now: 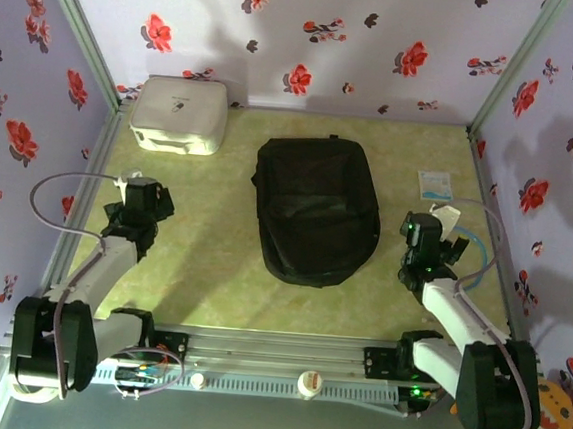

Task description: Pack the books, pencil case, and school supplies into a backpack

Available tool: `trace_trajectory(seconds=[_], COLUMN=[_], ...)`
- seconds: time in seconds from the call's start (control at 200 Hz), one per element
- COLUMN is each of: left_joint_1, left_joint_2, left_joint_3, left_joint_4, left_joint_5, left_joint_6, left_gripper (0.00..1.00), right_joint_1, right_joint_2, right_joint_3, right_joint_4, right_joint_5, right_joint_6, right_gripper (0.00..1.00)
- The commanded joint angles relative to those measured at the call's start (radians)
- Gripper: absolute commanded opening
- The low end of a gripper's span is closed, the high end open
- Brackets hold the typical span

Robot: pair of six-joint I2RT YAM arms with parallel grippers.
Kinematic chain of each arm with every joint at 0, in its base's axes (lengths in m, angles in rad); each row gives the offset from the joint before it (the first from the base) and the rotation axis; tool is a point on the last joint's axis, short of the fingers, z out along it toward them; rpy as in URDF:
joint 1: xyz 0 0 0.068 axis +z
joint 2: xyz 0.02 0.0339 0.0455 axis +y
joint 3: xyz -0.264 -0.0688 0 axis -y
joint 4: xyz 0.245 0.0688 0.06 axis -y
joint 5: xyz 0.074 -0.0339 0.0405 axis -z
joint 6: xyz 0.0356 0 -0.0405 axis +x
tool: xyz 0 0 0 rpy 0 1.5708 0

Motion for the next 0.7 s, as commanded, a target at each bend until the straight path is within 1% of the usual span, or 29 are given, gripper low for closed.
trace_trajectory(seconds=[0.0,0.11,0.225,0.26,0.305,0.32,0.38,0.46,0.59,0.695], left_joint_1=[0.016,0.017,0.020,0.019,0.020,0.020,0.027,0.039,0.068,0.080], left_joint_2=[0.045,0.104,0.127,0.133,0.153,0.162,0.195,0.240,0.323,0.399], left_joint_3=[-0.068,-0.116,-0.193,-0.196,-0.200,-0.204,-0.224,-0.257,-0.253,-0.236], left_joint_4=[0.310,0.474,0.707,0.725,0.758,0.774,0.855,0.935,1.000,1.038], left_joint_5=[0.008,0.093,0.203,0.239,0.245,0.245,0.270,0.288,0.323,0.352], left_joint_6=[0.128,0.205,0.250,0.280,0.286,0.313,0.337,0.339,0.321,0.316], left_gripper=[1.00,1.00,1.00,1.00,1.00,1.00,1.00,1.00,1.00,0.99], right_joint_1=[-0.013,-0.014,-0.015,-0.015,-0.016,-0.015,-0.018,-0.027,-0.028,-0.036], right_joint_2=[0.047,0.111,0.198,0.227,0.263,0.272,0.308,0.369,0.445,0.436], right_joint_3=[-0.033,-0.056,-0.076,-0.076,-0.071,-0.069,-0.062,-0.048,-0.053,-0.041], right_joint_4=[0.225,0.343,0.485,0.522,0.565,0.579,0.619,0.666,0.749,0.708], right_joint_5=[-0.076,-0.123,-0.153,-0.156,-0.156,-0.156,-0.175,-0.205,-0.199,-0.209], right_joint_6=[-0.060,-0.104,-0.135,-0.147,-0.157,-0.163,-0.178,-0.177,-0.179,-0.166], right_gripper=[1.00,1.00,1.00,0.99,0.99,0.99,0.99,0.99,0.99,0.99])
